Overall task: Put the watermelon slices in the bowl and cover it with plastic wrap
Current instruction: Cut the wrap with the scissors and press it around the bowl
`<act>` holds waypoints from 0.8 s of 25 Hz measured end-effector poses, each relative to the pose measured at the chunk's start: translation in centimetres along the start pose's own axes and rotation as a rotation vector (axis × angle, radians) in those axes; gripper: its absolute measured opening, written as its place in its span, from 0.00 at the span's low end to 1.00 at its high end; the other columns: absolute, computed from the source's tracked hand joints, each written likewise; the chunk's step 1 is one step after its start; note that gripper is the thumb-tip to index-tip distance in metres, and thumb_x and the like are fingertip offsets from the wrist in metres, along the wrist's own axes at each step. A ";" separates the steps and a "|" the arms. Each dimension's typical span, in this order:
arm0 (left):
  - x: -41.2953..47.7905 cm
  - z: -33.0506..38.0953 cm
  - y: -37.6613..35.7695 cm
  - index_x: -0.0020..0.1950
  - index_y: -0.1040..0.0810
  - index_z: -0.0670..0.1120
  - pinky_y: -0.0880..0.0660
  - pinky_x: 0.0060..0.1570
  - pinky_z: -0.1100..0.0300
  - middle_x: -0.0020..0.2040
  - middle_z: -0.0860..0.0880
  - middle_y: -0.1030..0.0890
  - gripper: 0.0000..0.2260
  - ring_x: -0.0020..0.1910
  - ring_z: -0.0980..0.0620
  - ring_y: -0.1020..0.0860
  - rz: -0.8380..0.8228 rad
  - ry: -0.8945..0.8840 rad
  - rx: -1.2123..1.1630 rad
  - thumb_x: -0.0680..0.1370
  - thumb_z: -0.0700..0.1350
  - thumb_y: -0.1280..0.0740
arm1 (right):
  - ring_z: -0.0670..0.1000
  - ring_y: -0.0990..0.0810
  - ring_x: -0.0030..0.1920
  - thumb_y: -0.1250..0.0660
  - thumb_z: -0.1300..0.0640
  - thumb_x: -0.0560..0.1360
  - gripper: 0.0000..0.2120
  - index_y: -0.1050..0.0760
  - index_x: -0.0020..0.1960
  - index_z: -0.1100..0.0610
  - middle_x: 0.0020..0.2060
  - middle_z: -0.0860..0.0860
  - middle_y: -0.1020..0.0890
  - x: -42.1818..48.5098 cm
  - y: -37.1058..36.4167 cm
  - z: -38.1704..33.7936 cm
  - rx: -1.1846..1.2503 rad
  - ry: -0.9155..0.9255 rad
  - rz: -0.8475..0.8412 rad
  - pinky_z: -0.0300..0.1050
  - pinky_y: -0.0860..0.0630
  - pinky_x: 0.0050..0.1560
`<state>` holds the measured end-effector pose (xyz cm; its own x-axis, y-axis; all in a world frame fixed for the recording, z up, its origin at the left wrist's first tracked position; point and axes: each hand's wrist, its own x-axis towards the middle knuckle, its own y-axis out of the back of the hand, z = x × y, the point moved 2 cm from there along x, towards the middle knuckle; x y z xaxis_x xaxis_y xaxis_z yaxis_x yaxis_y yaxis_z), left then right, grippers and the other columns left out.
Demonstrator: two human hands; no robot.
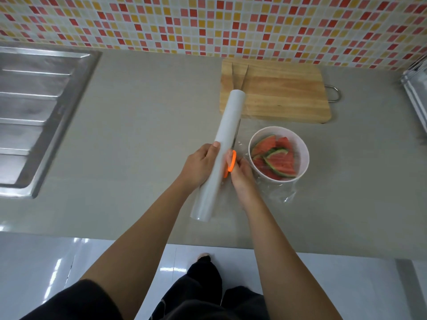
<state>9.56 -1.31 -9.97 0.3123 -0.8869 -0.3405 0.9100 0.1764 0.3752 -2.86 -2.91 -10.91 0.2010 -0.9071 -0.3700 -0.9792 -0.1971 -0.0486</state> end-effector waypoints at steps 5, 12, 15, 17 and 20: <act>0.6 -0.1 1.3 0.50 0.22 0.48 0.31 0.42 0.65 0.47 0.51 0.20 0.19 0.47 0.53 0.23 -0.012 -0.038 0.077 0.80 0.59 0.46 | 0.35 0.25 0.28 0.35 0.46 0.74 0.13 0.27 0.43 0.56 0.31 0.46 0.24 0.9 -0.8 -0.3 0.043 0.017 0.065 0.25 0.32 0.31; 0.9 -0.4 2.5 0.50 0.22 0.51 0.32 0.41 0.68 0.47 0.53 0.20 0.18 0.45 0.57 0.23 -0.044 -0.052 0.119 0.80 0.60 0.46 | 0.37 0.26 0.28 0.35 0.44 0.74 0.16 0.27 0.43 0.58 0.31 0.47 0.25 2.3 -1.6 -0.5 0.028 0.022 0.081 0.27 0.31 0.31; 0.9 -0.6 3.0 0.50 0.23 0.54 0.33 0.41 0.68 0.46 0.55 0.21 0.16 0.44 0.60 0.24 -0.051 -0.056 0.132 0.80 0.60 0.46 | 0.37 0.29 0.26 0.37 0.40 0.73 0.17 0.28 0.35 0.52 0.25 0.42 0.26 3.1 -2.0 -1.1 0.015 0.026 0.046 0.28 0.33 0.28; 1.0 -0.7 3.3 0.49 0.23 0.54 0.32 0.42 0.66 0.46 0.54 0.20 0.16 0.45 0.57 0.23 -0.052 -0.061 0.131 0.80 0.60 0.47 | 0.38 0.28 0.29 0.38 0.38 0.72 0.17 0.29 0.36 0.51 0.27 0.42 0.25 3.5 -2.1 -1.3 -0.023 0.008 0.063 0.30 0.32 0.31; 1.2 -0.6 3.7 0.46 0.23 0.56 0.31 0.41 0.65 0.44 0.56 0.20 0.16 0.44 0.58 0.23 -0.044 -0.047 0.135 0.79 0.61 0.47 | 0.38 0.27 0.32 0.38 0.44 0.75 0.15 0.29 0.40 0.55 0.31 0.44 0.25 4.1 -2.2 -1.3 0.023 0.047 0.053 0.29 0.31 0.34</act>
<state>13.51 -1.44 -9.51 0.2567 -0.9122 -0.3195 0.8768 0.0807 0.4740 0.12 -6.71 -11.11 0.1489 -0.9325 -0.3289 -0.9888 -0.1397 -0.0516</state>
